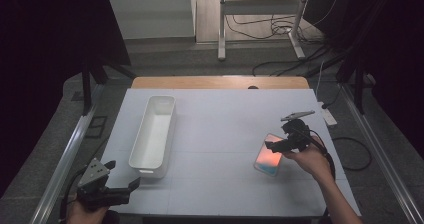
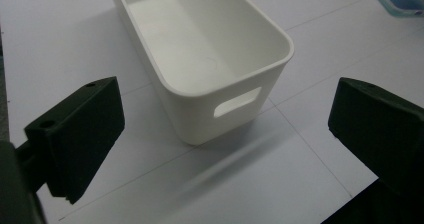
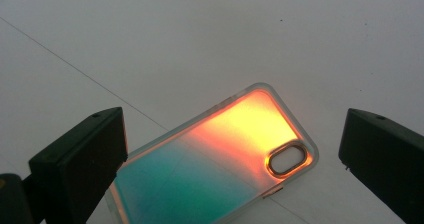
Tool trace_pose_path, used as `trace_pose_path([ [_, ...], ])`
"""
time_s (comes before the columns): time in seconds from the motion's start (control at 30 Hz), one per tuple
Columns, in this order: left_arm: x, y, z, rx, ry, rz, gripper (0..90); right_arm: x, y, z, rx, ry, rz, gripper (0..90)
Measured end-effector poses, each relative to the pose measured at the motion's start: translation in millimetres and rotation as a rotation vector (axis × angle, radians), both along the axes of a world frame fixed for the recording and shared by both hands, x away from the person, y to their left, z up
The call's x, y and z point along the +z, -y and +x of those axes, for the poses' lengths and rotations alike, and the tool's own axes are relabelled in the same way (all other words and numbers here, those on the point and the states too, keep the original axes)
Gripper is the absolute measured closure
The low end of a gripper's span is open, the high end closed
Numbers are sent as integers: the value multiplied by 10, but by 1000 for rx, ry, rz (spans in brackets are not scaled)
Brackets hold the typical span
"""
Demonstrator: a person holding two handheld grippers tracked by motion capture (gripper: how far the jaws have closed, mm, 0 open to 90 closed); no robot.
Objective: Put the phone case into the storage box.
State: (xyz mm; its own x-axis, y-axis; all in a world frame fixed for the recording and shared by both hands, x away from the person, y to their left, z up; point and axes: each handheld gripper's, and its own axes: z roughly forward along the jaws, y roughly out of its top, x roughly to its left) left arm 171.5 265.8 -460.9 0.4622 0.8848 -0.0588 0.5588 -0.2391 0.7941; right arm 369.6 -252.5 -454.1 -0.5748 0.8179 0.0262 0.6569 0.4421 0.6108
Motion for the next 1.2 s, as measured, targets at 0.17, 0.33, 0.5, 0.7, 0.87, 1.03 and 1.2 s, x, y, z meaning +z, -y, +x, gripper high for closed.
trace_pose_path([
  [0.17,0,2,-1,0,1,2,26,-11,4,13,-4,-11,-29,212],
  [0.33,-1,6,-2,-2,1,1,26,0,10,14,-1,-13,-46,489],
  [0.5,0,9,-3,-5,2,7,26,-15,25,31,16,-32,-43,817],
  [0.7,1,13,-5,-6,3,11,26,-21,61,31,24,-16,-40,896],
  [0.87,2,13,-6,-7,4,12,27,-93,79,37,24,-38,-39,895],
  [1.03,1,16,-6,-8,4,14,27,-177,89,42,20,-69,-62,896],
  [1.2,2,21,-7,-10,5,19,28,-238,117,46,10,-85,-87,896],
])
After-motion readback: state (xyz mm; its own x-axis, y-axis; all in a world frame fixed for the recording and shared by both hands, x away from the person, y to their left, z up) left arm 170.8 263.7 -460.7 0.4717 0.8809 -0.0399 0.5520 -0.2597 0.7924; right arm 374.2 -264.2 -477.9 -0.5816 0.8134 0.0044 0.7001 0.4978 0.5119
